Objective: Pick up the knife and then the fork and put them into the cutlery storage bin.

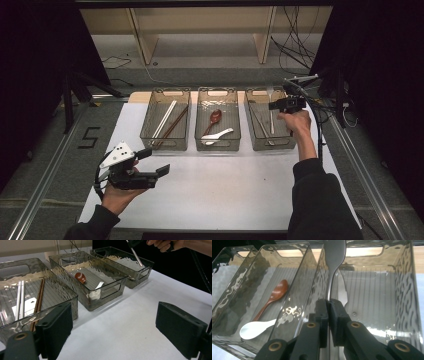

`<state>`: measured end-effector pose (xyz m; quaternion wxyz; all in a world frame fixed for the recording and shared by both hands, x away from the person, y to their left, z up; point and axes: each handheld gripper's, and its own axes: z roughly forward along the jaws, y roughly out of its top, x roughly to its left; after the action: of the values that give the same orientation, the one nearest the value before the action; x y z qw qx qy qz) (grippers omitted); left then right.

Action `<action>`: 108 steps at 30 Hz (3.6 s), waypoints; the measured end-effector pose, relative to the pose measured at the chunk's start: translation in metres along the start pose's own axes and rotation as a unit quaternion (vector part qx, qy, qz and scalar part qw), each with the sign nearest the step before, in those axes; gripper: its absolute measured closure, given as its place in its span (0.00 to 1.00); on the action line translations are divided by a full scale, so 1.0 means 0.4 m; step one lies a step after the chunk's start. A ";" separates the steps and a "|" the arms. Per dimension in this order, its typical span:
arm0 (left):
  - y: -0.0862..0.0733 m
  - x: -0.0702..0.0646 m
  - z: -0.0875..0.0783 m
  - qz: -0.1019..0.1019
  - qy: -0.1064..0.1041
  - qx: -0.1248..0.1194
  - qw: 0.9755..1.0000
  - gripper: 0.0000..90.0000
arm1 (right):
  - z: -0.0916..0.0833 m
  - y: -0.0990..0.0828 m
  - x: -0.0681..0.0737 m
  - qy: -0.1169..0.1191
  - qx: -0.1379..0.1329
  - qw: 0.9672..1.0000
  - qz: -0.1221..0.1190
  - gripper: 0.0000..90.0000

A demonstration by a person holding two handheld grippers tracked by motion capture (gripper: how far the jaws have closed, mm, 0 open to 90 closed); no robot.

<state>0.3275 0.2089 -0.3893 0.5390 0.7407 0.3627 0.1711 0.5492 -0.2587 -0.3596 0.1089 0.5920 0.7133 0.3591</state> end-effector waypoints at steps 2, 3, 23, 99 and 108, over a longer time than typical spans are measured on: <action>0.000 0.000 0.000 0.000 0.000 0.000 1.000 0.15 | 0.005 -0.002 0.002 0.002 0.001 1.000 0.002 0.96; 0.000 0.000 -0.001 0.000 0.000 0.000 1.000 0.15 | 0.008 -0.003 0.002 0.002 0.002 1.000 0.000 0.96; 0.001 0.000 -0.003 0.001 0.000 -0.001 1.000 0.15 | 0.050 -0.027 0.014 -0.001 0.025 1.000 0.003 0.94; -0.010 -0.001 0.010 -0.009 -0.014 0.023 1.000 0.15 | -0.193 -0.344 0.150 0.150 -0.130 0.974 -0.111 0.34; -0.016 -0.001 0.017 -0.011 -0.017 0.031 0.999 0.15 | -0.204 -0.390 0.149 0.155 -0.143 0.970 -0.120 0.30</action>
<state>0.3293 0.2051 -0.3975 0.5235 0.7561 0.3665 0.1415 0.3661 -0.2415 -0.3849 0.1233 0.4176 0.7284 0.5289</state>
